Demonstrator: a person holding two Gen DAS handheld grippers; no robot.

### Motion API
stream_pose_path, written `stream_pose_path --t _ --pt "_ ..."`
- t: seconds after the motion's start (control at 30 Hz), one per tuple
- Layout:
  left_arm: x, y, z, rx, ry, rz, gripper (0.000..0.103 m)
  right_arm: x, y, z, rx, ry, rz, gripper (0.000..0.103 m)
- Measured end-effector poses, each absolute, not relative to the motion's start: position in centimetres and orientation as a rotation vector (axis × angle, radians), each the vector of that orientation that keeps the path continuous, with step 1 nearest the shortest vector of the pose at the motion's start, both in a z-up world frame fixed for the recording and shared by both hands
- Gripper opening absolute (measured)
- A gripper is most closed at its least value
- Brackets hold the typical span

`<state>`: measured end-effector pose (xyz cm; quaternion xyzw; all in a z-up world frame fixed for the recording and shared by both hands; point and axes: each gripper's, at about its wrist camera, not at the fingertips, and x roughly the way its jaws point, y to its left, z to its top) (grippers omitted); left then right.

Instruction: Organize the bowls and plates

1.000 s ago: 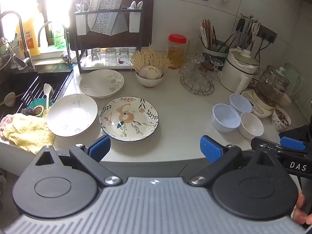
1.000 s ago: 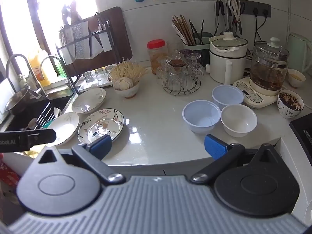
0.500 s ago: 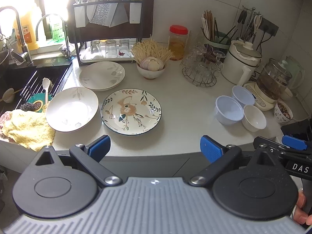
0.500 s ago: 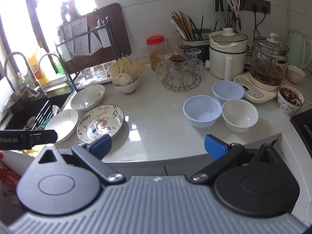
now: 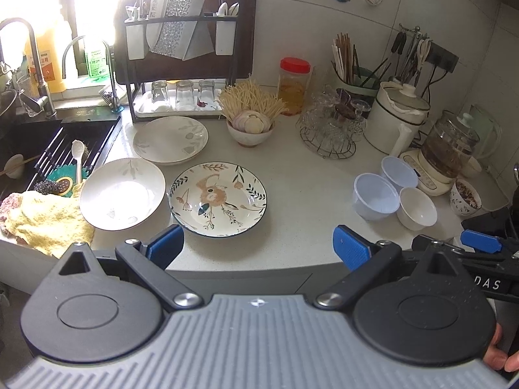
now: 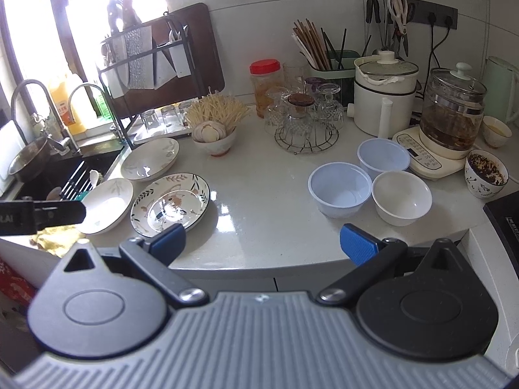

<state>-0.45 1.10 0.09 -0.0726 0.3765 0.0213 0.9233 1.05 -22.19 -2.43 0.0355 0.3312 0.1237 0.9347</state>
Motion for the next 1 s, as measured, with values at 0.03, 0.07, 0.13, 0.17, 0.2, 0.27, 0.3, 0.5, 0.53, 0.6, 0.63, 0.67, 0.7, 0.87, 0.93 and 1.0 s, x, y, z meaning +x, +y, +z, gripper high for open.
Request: stream_pose_path --t 0.03,0.07,0.13,0.17,0.2,0.27,0.3,0.5,0.53,0.6,0.63,0.67,0.7,0.87,0.93,1.0 --pt "-0.6 1.1 0.0 -0.141 0.779 0.048 0.100 1.0 -22.2 -2.5 0.079 0.677 0.255 0.103" --pt "-0.7 1.1 0.0 -0.136 0.783 0.051 0.100 1.0 -22.2 -2.5 0.083 0.677 0.257 0.103" --pt "-0.9 1.2 -0.2 -0.137 0.792 0.053 0.100 0.9 -22.2 -2.5 0.092 0.676 0.258 0.103" --pt "-0.9 1.3 -0.3 -0.139 0.799 0.054 0.100 0.9 -22.2 -2.6 0.094 0.677 0.259 0.103" --pt "-1.0 1.3 -0.4 -0.140 0.804 0.053 0.100 0.8 -22.3 -2.6 0.095 0.674 0.259 0.103" --pt "-1.1 1.3 -0.5 -0.140 0.809 0.052 0.100 0.7 -22.3 -2.6 0.098 0.670 0.258 0.103" --pt "-1.1 1.3 -0.5 -0.139 0.811 0.051 0.100 0.7 -22.4 -2.6 0.101 0.671 0.259 0.103" --pt "-1.4 1.2 -0.7 -0.147 0.824 0.041 0.100 0.4 -22.3 -2.6 0.091 0.684 0.283 0.103" --pt "-1.4 1.2 -0.7 -0.146 0.824 0.041 0.100 0.4 -22.3 -2.6 0.094 0.685 0.288 0.103" --pt "-1.5 1.2 -0.6 -0.145 0.823 0.039 0.100 0.3 -22.2 -2.6 0.090 0.684 0.296 0.103" --pt "-1.5 1.2 -0.5 -0.145 0.823 0.039 0.100 0.2 -22.2 -2.6 0.089 0.684 0.299 0.103" --pt "-1.5 1.2 -0.5 -0.143 0.822 0.038 0.100 0.2 -22.2 -2.6 0.091 0.684 0.303 0.103" --pt "-1.5 1.3 -0.5 -0.144 0.820 0.035 0.100 0.1 -22.2 -2.6 0.093 0.683 0.307 0.103" --pt "-1.6 1.3 -0.8 -0.159 0.837 0.012 0.100 0.2 -22.3 -2.7 0.107 0.686 0.324 0.103" --pt "-1.7 1.3 -0.8 -0.158 0.834 0.012 0.100 0.3 -22.5 -2.7 0.120 0.687 0.329 0.103" --pt "-1.6 1.2 -0.7 -0.157 0.834 0.011 0.100 0.4 -22.6 -2.7 0.119 0.688 0.324 0.103"
